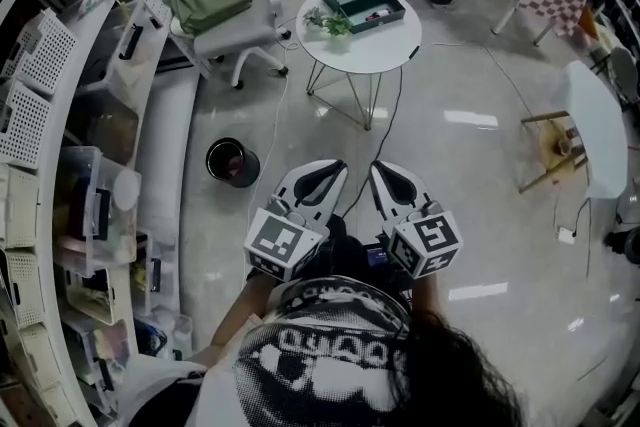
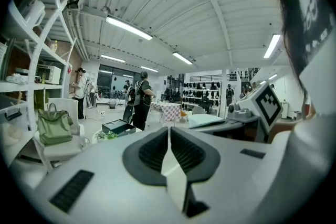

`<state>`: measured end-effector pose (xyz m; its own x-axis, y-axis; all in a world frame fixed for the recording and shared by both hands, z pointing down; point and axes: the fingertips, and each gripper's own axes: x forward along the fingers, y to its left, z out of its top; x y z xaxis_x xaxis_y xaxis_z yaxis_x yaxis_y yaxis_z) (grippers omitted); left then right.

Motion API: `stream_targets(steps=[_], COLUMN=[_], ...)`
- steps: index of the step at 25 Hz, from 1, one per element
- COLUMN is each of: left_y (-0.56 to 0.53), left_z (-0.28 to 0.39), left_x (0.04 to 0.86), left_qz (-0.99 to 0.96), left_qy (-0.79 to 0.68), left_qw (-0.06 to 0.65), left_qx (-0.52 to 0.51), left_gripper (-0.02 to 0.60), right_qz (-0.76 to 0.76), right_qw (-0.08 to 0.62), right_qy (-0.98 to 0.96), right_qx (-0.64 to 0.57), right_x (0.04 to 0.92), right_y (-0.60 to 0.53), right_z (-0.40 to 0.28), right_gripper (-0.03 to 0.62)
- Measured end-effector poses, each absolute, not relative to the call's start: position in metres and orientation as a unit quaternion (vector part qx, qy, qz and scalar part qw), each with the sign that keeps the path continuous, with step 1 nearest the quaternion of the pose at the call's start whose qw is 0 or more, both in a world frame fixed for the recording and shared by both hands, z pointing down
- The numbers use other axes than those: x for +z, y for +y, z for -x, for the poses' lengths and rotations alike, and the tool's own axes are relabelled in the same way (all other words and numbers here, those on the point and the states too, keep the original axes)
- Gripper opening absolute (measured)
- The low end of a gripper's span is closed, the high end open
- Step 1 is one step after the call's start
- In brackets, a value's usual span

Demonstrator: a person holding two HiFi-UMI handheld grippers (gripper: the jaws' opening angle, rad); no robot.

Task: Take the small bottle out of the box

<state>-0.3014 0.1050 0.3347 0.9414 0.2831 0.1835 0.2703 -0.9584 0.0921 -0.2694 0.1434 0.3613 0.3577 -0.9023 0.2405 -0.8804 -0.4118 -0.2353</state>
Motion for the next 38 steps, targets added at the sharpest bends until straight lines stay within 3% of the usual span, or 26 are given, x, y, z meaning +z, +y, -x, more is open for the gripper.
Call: stream_targets(steps=[13, 38], left_y=[0.094, 0.013], left_z=[0.236, -0.045], left_x=[0.352, 0.35], left_qz=[-0.982, -0.968], left_qy=[0.144, 0.224], left_qw=[0.019, 0.031], left_qx=[0.117, 0.111], left_gripper=[0.023, 0.023], right_qz=[0.839, 0.861], right_qw=[0.055, 0.024], right_qy=[0.513, 0.464], right_qx=[-0.173, -0.208], right_x=[0.372, 0.38], right_y=[0.158, 0.07], right_z=[0.207, -0.054], right_gripper=[-0.002, -0.002])
